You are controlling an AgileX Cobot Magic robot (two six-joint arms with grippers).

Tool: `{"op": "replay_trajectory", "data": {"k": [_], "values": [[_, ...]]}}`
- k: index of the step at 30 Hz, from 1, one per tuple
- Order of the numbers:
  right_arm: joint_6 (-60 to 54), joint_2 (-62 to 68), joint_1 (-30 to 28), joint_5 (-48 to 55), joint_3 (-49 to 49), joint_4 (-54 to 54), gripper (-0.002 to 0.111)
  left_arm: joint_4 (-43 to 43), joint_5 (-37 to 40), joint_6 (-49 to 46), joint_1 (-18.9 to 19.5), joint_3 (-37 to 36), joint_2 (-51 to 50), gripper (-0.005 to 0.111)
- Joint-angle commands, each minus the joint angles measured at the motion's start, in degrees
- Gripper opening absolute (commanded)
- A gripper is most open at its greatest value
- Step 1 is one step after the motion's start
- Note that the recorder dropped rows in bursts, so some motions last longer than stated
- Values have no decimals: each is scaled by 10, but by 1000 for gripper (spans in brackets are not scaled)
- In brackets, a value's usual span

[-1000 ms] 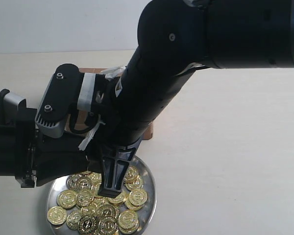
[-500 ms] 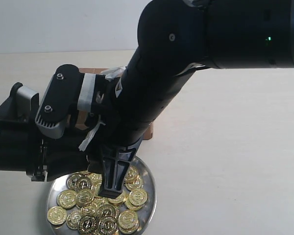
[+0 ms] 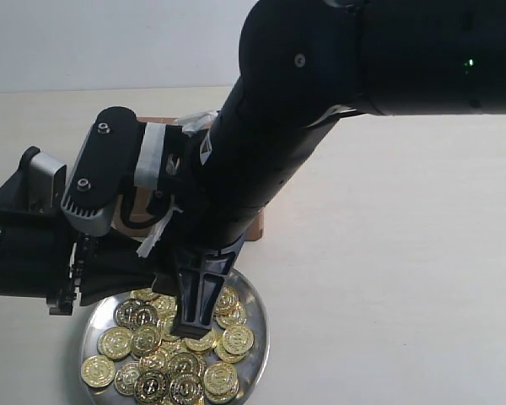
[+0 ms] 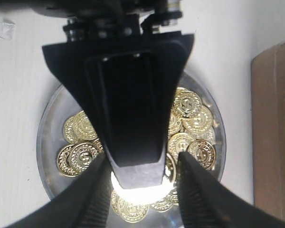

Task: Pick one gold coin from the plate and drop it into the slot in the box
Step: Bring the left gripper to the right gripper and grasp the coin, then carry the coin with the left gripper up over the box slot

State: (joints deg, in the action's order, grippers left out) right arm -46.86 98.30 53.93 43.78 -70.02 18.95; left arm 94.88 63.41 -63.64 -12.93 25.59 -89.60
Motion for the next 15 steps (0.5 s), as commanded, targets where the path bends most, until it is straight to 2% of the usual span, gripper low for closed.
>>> {"op": "replay_trajectory", "data": {"k": [1, 5, 11, 15], "values": [[3, -2, 1, -1, -2, 5, 35, 9, 13, -8, -3, 4, 0, 0], [12, -2, 1, 0, -2, 5, 36, 9, 13, -9, -3, 4, 0, 0], [49, -3, 1, 8, -2, -21, 62, 16, 13, -9, -3, 4, 0, 0], [124, -3, 1, 32, -2, -103, 65, 16, 13, -10, -3, 6, 0, 0]]}}
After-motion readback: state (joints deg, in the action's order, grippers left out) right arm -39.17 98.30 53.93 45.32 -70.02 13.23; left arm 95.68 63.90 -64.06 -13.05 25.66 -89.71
